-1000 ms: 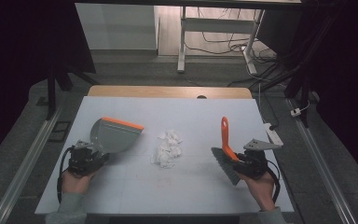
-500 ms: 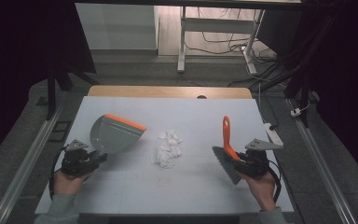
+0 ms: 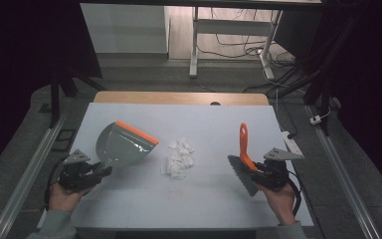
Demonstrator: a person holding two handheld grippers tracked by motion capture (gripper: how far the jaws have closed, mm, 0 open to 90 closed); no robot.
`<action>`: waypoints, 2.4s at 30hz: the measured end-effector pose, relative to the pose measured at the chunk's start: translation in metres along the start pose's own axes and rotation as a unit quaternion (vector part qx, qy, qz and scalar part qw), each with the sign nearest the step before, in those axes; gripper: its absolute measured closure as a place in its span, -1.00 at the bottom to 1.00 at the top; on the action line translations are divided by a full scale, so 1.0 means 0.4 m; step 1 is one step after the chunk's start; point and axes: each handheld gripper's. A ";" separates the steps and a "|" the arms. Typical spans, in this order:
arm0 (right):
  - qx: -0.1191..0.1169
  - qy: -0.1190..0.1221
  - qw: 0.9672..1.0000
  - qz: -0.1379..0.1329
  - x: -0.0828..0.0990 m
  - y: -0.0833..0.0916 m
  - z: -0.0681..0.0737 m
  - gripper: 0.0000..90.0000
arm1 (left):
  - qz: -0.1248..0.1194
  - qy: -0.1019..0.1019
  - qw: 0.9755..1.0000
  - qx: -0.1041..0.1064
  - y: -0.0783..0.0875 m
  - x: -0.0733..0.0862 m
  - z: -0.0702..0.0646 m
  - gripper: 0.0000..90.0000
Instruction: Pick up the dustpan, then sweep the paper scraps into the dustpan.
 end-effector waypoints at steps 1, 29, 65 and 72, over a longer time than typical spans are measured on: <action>0.000 -0.001 1.000 -0.001 0.000 0.000 -0.001 0.56 | 0.000 -0.003 1.000 0.001 0.002 0.002 0.000 0.37; -0.005 0.000 1.000 -0.009 -0.008 0.007 0.009 0.56 | 0.030 -0.084 0.992 0.087 0.055 0.073 -0.035 0.37; -0.018 -0.019 1.000 -0.016 -0.156 -0.137 0.023 0.56 | 0.075 -0.147 0.980 0.115 0.010 0.060 -0.085 0.37; -0.009 -0.022 1.000 -0.010 -0.166 -0.173 0.022 0.56 | 0.079 -0.148 0.979 0.114 0.005 0.057 -0.088 0.37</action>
Point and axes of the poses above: each handheld gripper's, and its own axes: y roughly backward along the jaws, x roughly out of its underside, z roughly to its left, and after that the axes turned 11 degrees about -y, right-handed
